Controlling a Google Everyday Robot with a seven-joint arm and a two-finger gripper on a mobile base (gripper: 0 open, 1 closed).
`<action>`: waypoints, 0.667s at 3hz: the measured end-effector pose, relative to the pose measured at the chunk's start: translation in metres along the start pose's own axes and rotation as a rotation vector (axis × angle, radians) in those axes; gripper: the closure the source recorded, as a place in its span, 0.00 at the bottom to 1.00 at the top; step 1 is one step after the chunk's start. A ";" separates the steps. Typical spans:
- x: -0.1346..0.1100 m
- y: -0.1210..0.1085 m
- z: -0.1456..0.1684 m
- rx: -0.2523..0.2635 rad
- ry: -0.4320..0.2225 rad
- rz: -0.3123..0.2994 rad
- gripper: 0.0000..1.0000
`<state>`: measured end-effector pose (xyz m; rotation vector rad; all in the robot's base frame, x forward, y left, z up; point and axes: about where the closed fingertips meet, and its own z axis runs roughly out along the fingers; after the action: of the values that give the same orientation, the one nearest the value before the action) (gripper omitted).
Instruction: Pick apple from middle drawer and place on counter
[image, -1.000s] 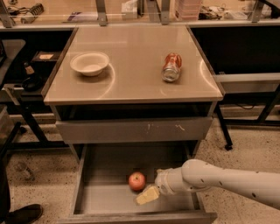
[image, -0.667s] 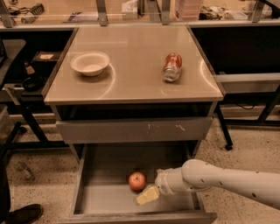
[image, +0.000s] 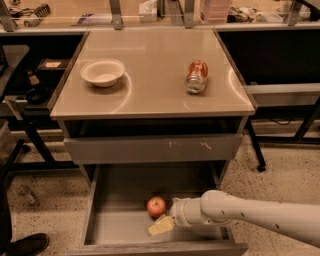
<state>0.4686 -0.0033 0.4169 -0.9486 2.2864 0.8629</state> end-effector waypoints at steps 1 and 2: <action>-0.007 -0.001 0.015 0.003 -0.039 -0.002 0.00; -0.016 -0.004 0.026 0.007 -0.081 -0.007 0.00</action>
Offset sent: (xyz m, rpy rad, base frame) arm 0.0320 0.0330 -0.0106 0.0873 -0.0909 -0.0516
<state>0.4868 0.0198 0.4083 -0.9021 2.2152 0.8738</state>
